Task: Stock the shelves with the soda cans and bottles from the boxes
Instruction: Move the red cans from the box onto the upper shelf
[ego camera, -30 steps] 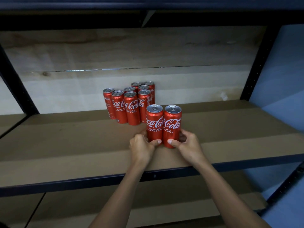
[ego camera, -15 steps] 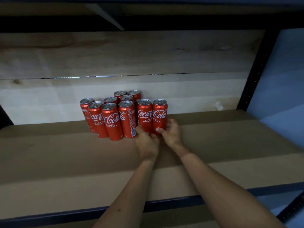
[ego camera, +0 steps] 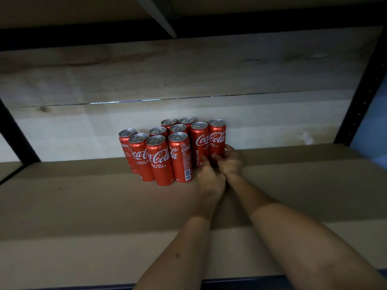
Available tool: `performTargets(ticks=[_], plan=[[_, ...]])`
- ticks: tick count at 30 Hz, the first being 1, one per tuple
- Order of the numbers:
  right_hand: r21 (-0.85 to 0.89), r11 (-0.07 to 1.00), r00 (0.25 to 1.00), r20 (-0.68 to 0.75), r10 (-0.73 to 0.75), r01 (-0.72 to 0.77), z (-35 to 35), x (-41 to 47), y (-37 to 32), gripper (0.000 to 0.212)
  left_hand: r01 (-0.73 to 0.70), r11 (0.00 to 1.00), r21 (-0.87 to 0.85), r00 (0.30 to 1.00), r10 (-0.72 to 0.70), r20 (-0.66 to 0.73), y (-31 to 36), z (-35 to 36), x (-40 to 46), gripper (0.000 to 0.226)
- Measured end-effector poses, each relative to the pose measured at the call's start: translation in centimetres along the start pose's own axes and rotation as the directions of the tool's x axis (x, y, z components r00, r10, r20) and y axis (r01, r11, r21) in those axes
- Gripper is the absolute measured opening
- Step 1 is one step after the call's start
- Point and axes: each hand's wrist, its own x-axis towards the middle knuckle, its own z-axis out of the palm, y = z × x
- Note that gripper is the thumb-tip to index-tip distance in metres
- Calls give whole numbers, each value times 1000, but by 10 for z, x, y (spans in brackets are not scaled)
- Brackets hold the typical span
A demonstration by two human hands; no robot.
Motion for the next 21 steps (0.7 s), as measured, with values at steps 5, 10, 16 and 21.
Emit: performTargets(ticks=[5,10,16,21], plan=[[39,999,998,-52,37,-35,-3,9,6,35,10,1000,-27,1000,-10,-14,-6,-4,2,71],[-87,996,992,123,-2,13,-10,10,18,42,16,998,-62,1000,-18,-16,-11,-3,3,68],[-256,955,974,205,-96,148,-29,-10,20,55,13,1000,-15,1000,-13,22,-11,-9,0,74],[-410,884,974,122,-192,226,-53,-48,23,48,-36,997,65,997,31,69,-18,-18,-10,66]])
